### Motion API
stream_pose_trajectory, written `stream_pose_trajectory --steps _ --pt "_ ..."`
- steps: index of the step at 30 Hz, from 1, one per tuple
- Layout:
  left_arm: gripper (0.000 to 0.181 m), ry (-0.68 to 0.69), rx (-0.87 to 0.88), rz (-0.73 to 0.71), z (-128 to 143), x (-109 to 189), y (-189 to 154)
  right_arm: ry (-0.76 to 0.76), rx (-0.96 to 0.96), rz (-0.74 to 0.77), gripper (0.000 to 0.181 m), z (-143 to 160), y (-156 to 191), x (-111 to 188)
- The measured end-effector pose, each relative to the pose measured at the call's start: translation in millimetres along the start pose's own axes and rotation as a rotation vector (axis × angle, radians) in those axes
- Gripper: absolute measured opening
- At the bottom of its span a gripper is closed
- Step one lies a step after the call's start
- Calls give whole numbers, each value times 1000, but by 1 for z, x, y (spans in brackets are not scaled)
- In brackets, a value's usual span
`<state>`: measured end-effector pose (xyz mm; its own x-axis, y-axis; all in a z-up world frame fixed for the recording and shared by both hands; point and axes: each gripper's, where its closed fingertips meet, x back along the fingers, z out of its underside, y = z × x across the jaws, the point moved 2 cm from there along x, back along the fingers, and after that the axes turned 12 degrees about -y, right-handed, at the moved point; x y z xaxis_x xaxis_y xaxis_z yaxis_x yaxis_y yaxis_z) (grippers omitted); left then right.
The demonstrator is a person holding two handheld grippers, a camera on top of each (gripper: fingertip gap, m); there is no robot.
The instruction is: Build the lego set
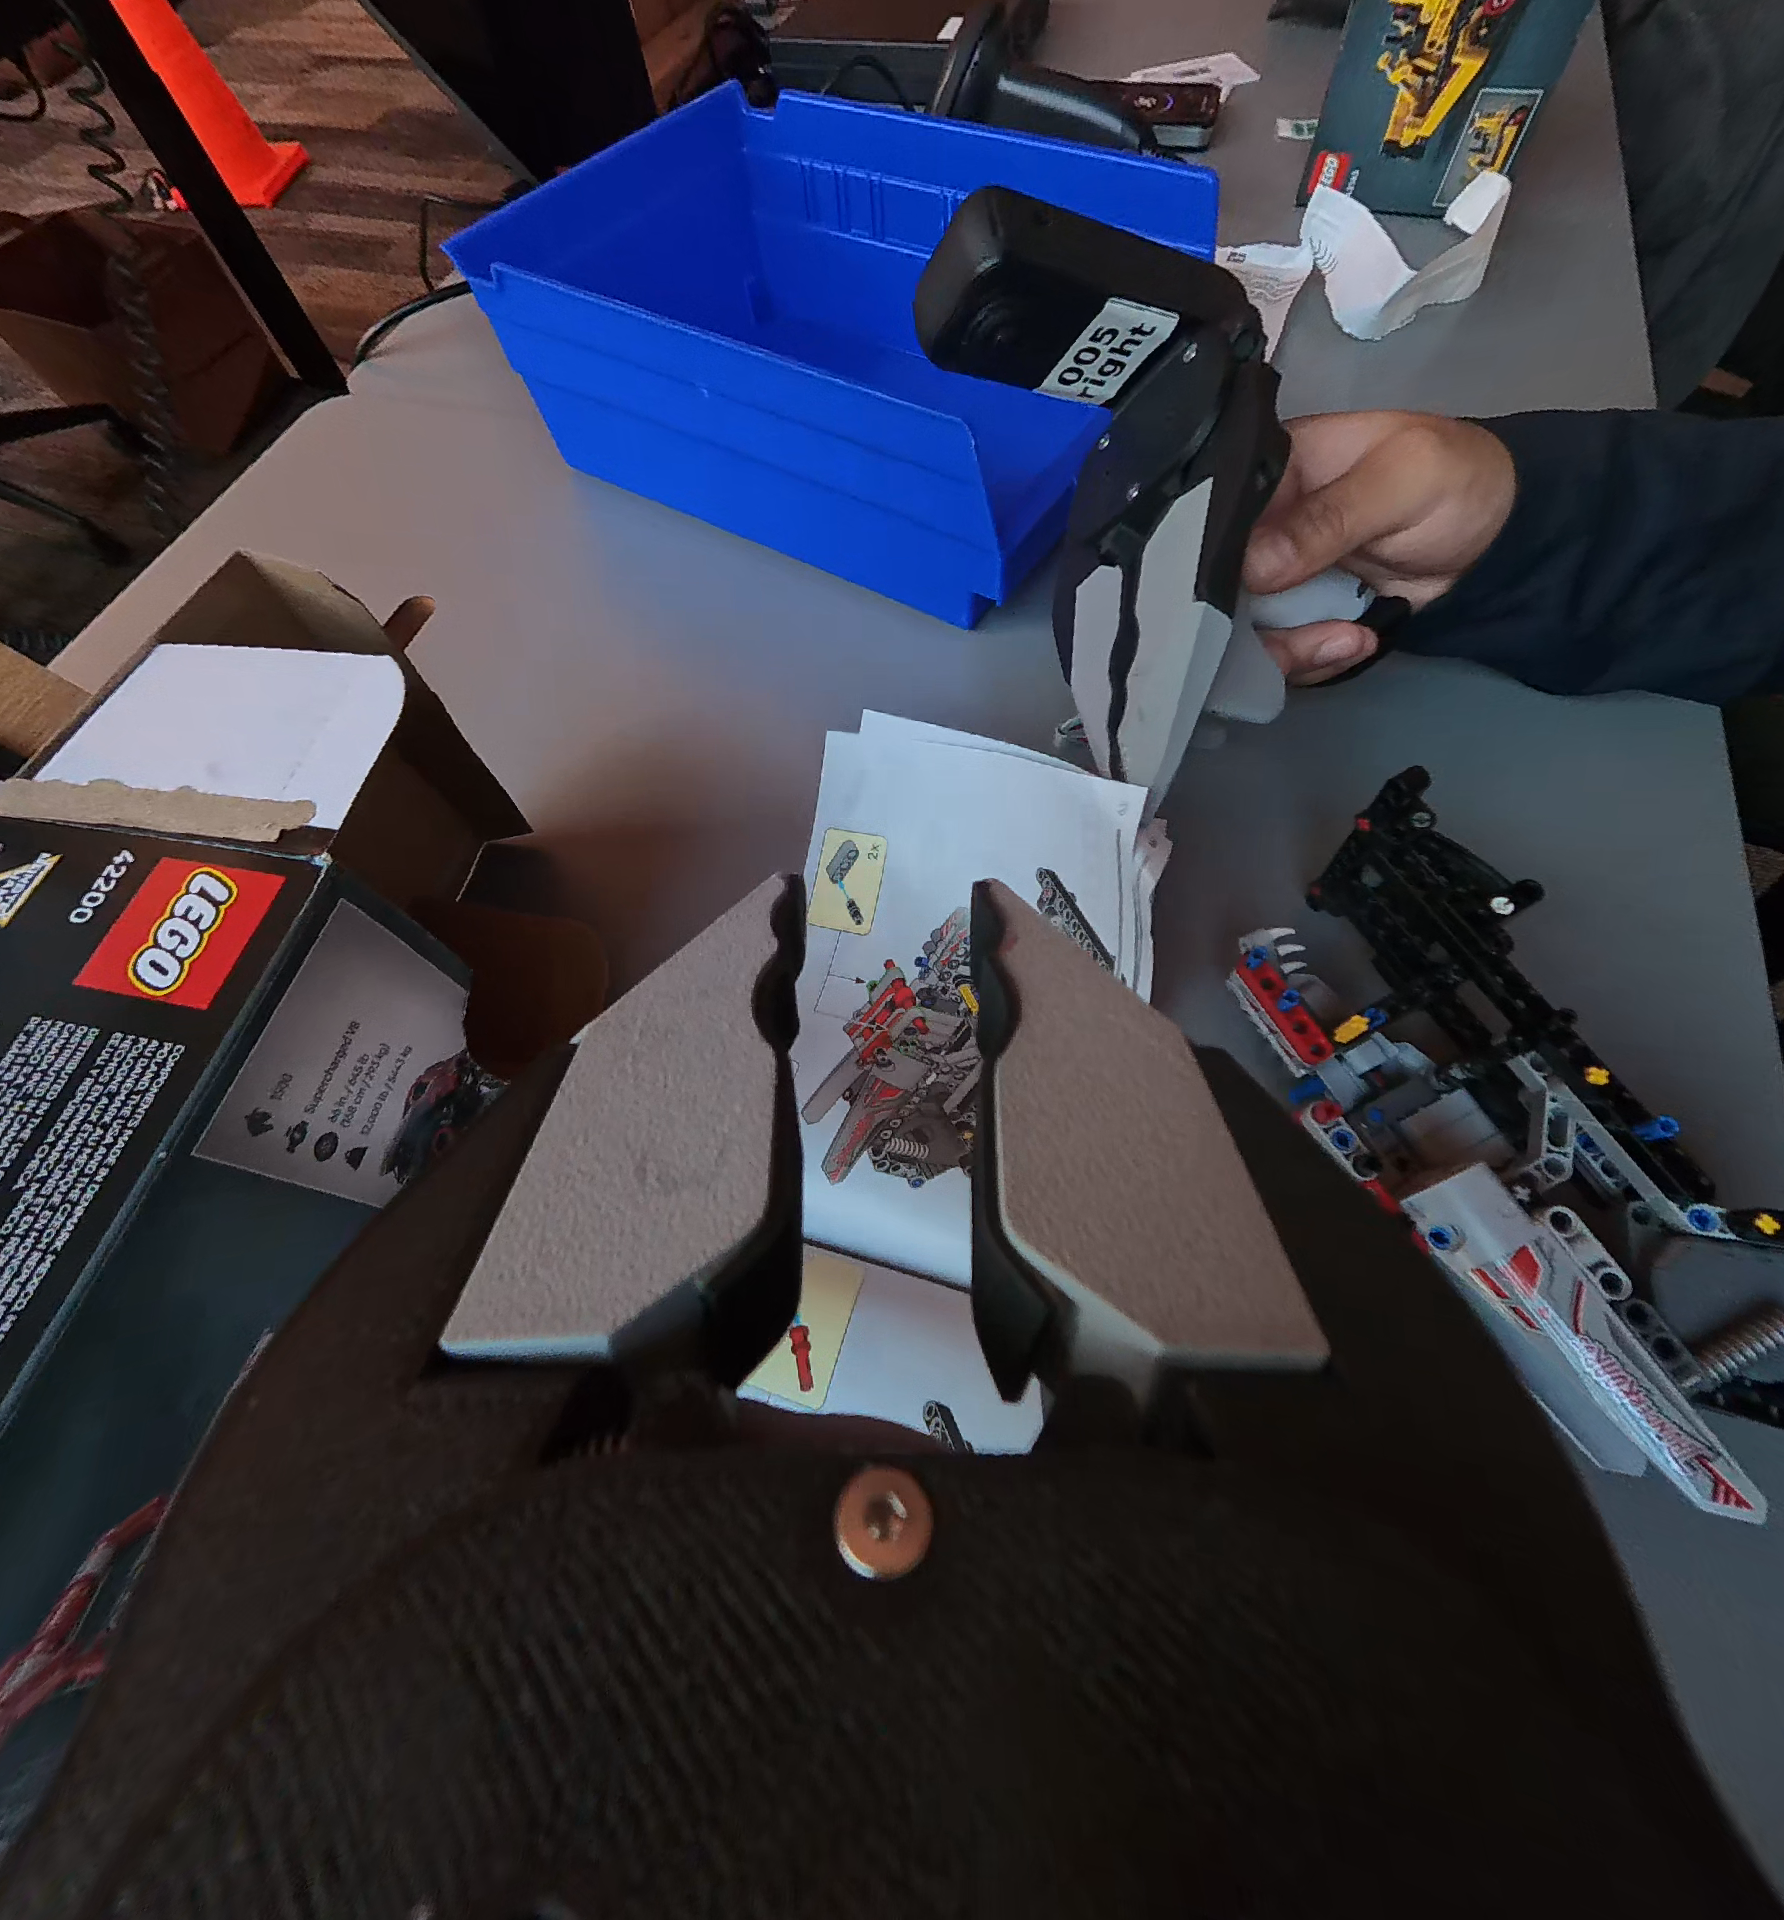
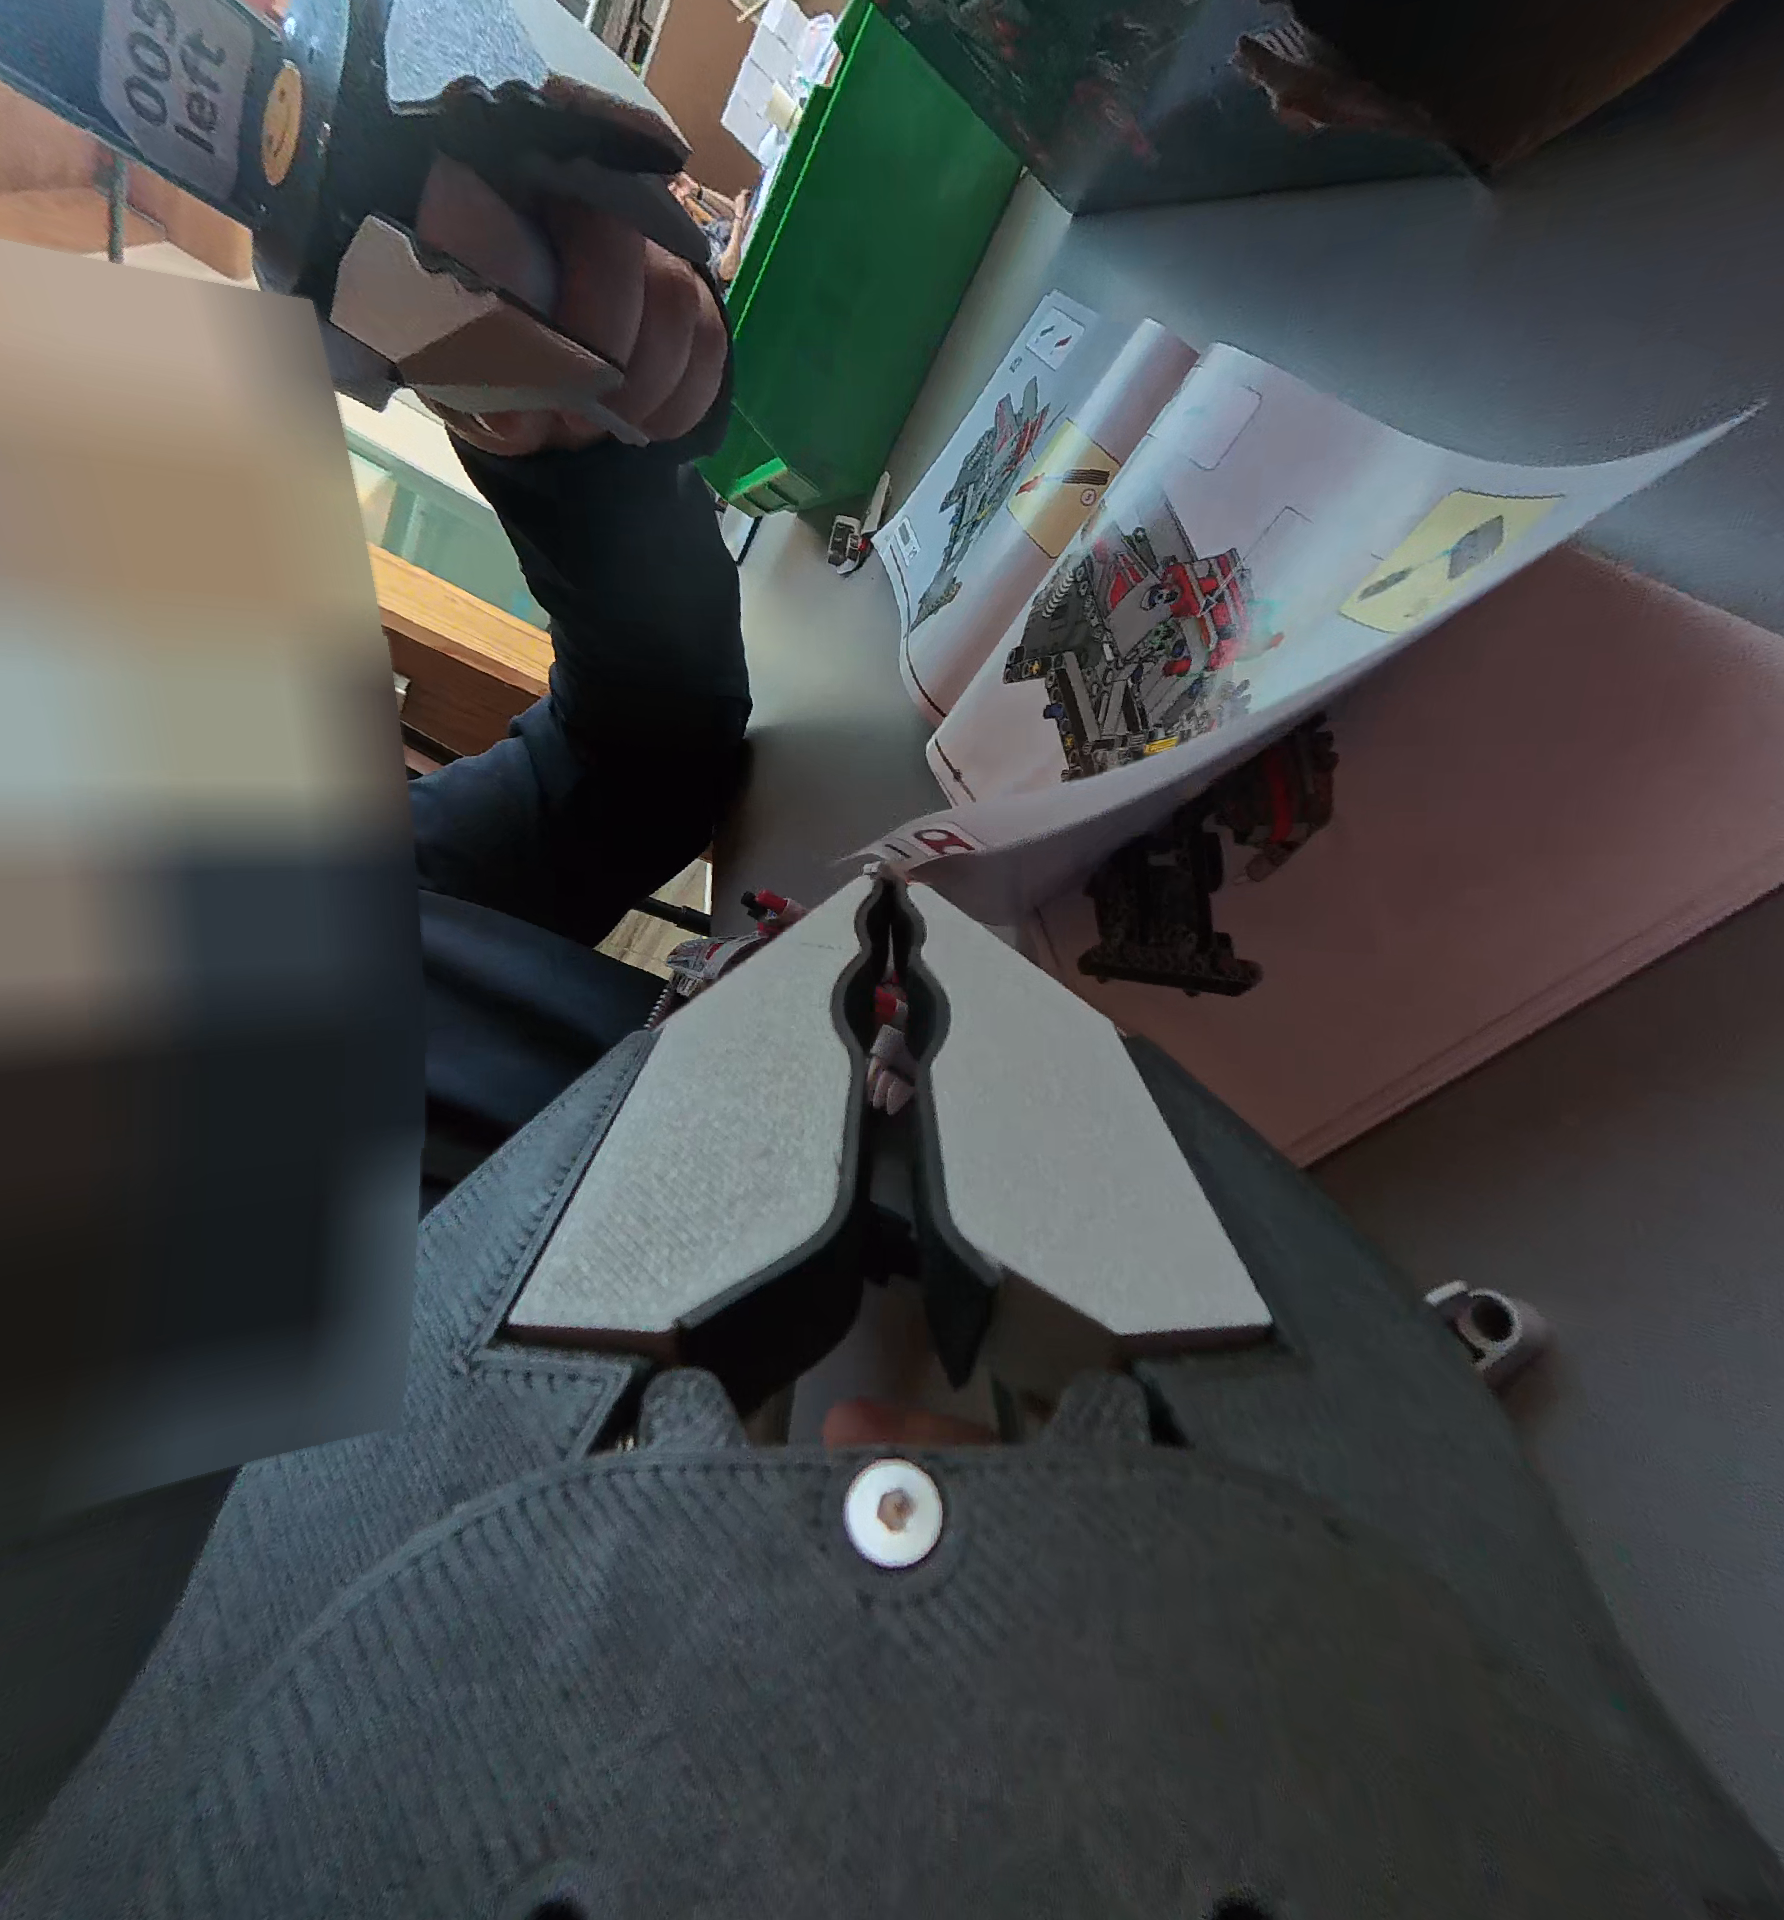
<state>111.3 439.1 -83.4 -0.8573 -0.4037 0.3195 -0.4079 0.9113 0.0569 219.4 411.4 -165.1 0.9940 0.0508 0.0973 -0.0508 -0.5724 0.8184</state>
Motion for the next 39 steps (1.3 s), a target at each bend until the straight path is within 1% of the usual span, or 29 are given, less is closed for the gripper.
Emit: stream_pose_trajectory --steps 1,9,11,13,16,18,20,23,24,26,27,31,34,36,37,39 --pt "30 -1 1 0 0 0 0 0 -1 -1 0 0 0 0" --pt "31 72 -46 -8 15 -9 -1 1 17 15 0 0 0 -1" --pt "31 53 -2 43 17 -17 -12 -6 28 22 0 -1 0 -2" --pt "33 90 39 116 27 -32 -29 -10 45 33 0 -1 0 -4" --pt "36 143 6 163 43 -51 -49 12 76 43 0 3 1 -11" --pt "32 147 0 199 47 -57 -61 31 100 56 0 7 2 -16" --pt "31 156 -7 199 49 -60 -64 44 122 53 0 9 5 -19" --pt "24 148 14 223 51 -64 -69 45 135 48 0 10 8 -22" --pt "18 149 17 229 52 -65 -70 46 138 50 0 10 8 -22" --pt "0 153 13 235 54 -64 -70 53 160 85 0 11 4 -21" --pt "0 152 7 226 54 -63 -67 56 163 86 0 11 4 -20" --pt "0 129 39 207 49 -55 -55 42 163 76 0 7 6 -16" --pt "0 127 54 138 47 -44 -39 34 168 78 0 5 7 -13" --pt "0 120 75 70 47 -20 -26 36 167 93 0 4 6 -9" --pt "0 121 91 26 50 -3 -19 35 162 105 0 3 4 -6" --pt "0 110 132 -106 60 38 -3 27 148 129 0 0 1 -1"
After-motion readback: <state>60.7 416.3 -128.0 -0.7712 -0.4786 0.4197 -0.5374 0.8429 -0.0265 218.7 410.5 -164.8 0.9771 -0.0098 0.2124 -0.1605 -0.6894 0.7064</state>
